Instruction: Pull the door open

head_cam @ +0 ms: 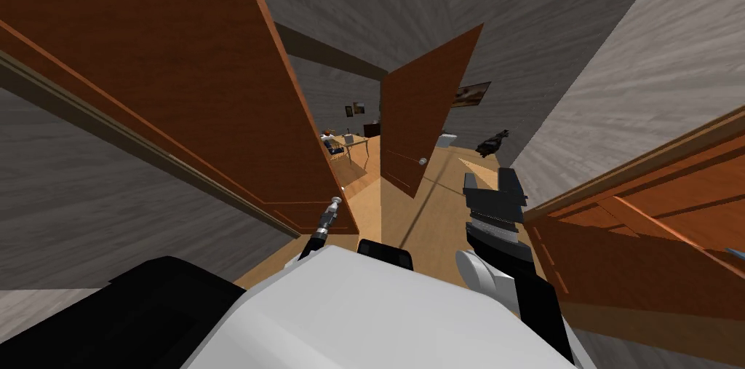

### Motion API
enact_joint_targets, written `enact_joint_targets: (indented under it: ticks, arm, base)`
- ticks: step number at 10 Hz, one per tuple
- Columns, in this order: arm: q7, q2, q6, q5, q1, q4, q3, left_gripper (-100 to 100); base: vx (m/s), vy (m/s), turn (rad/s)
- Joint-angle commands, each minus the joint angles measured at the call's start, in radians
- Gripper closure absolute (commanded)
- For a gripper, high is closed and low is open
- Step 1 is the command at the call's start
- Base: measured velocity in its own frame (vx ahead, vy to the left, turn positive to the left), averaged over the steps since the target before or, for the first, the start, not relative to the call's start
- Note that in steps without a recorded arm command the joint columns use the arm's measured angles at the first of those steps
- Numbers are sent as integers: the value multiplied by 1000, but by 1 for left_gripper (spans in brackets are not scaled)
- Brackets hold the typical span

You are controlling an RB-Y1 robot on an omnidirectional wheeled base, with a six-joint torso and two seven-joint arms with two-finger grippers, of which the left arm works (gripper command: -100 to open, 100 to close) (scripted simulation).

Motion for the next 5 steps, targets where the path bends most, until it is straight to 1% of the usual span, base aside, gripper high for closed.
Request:
enact_joint_targets:
  ticks: [1, 3, 4, 5]
  arm:
    - [17, 15, -19, -4, 9, -2, -13, 100]
    - [33, 29, -36, -10, 17, 0, -29, 100]
    - [28, 23, -28, -9, 12, 3, -26, 100]
    - [43, 33, -49, -17, 21, 10, -42, 100]
  base:
    - [-194, 20, -135]
    - [-192, 44, -104]
    - [-90, 4, -30]
    - [-130, 23, -121]
